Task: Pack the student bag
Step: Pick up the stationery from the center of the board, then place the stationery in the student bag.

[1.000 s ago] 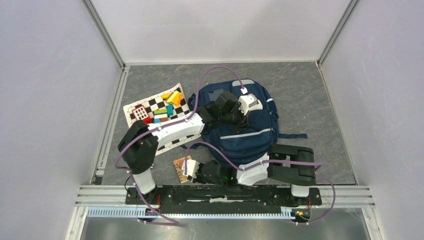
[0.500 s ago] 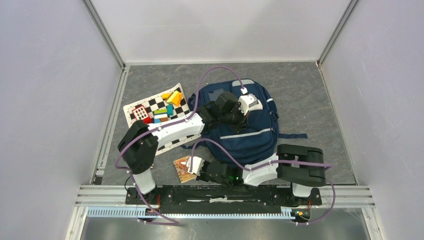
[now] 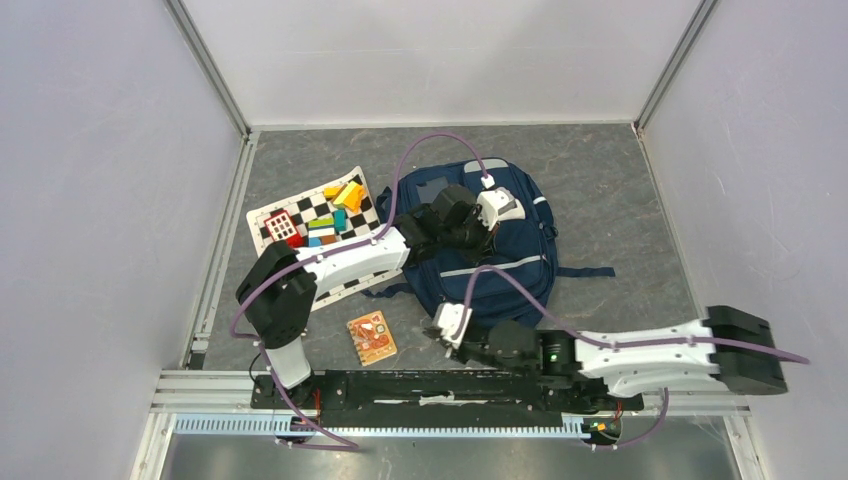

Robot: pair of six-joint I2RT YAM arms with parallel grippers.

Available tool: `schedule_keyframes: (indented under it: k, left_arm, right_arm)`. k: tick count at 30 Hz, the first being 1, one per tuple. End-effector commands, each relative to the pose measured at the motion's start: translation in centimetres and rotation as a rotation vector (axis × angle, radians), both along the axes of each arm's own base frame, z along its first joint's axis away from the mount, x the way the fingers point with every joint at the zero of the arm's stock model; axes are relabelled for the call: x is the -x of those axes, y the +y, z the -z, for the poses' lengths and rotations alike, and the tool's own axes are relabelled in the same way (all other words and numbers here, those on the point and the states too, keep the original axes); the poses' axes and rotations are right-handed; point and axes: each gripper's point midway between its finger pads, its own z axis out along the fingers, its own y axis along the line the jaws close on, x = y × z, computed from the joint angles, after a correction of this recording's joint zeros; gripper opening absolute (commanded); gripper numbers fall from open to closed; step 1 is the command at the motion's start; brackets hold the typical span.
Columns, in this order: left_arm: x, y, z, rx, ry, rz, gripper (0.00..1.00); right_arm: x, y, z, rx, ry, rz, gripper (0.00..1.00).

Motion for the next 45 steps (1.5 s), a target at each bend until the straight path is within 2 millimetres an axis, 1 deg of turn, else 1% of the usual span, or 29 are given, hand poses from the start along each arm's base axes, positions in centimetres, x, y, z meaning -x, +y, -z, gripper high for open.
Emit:
schedule_keyframes:
  k: [1, 3, 6, 9, 13, 17, 20, 27, 28, 29, 30, 33, 38, 43, 45]
  left_arm:
    - [-1.7, -0.8, -3.1, 0.074, -0.082, -0.055, 0.02]
    - [-2.0, -0.6, -3.0, 0.069, -0.086, -0.074, 0.02]
    - [-2.2, -0.5, -3.0, 0.064, -0.089, -0.089, 0.02]
    - [-2.4, -0.2, -3.1, 0.063, -0.093, -0.103, 0.02]
    - [-2.4, -0.1, -3.6, 0.074, -0.104, -0.112, 0.02]
    - [-2.4, 0.2, -4.7, 0.099, -0.124, -0.123, 0.02]
    - [-2.3, 0.3, -5.1, 0.105, -0.132, -0.123, 0.02]
    - [-2.2, 0.5, -5.5, 0.109, -0.144, -0.114, 0.02]
    - [-2.2, 0.5, -5.6, 0.109, -0.145, -0.113, 0.02]
    - [-2.1, 0.5, -5.7, 0.110, -0.147, -0.111, 0.02]
    - [-2.1, 0.5, -5.8, 0.113, -0.150, -0.111, 0.02]
    - [-2.1, 0.5, -6.1, 0.117, -0.155, -0.109, 0.02]
    - [-2.1, 0.5, -6.4, 0.123, -0.158, -0.111, 0.02]
    - [-2.3, 0.6, -6.5, 0.121, -0.161, -0.118, 0.02]
    - [-2.3, 0.6, -6.6, 0.121, -0.162, -0.120, 0.02]
  right_arm:
    - [-0.8, -4.7, 0.3, 0.079, 0.041, 0.112, 0.00]
    - [-2.0, -7.1, 0.1, 0.116, 0.026, 0.198, 0.00]
    - [-4.3, -10.8, -1.2, 0.129, -0.010, 0.340, 0.00]
    - [-7.1, -14.6, -3.0, 0.096, -0.036, 0.504, 0.00]
    - [-10.0, -18.8, -4.6, 0.080, -0.068, 0.674, 0.00]
    - [-11.7, -20.5, -5.1, 0.115, -0.094, 0.776, 0.00]
    - [-13.1, -20.5, -5.5, 0.118, -0.106, 0.796, 0.00]
    - [-16.0, -18.6, -6.8, 0.062, -0.132, 0.705, 0.00]
    - [-16.3, -18.6, -6.7, 0.072, -0.131, 0.698, 0.00]
    - [-16.7, -18.3, -7.2, 0.057, -0.143, 0.688, 0.00]
    - [-17.0, -18.1, -7.0, 0.063, -0.139, 0.670, 0.00]
    - [-17.7, -17.8, -5.6, 0.084, -0.106, 0.630, 0.00]
    - [-16.9, -16.4, -3.8, 0.076, -0.048, 0.535, 0.00]
    - [-15.2, -15.7, -1.8, 0.052, 0.020, 0.468, 0.00]
    - [-14.7, -15.9, -0.8, 0.051, 0.042, 0.469, 0.00]
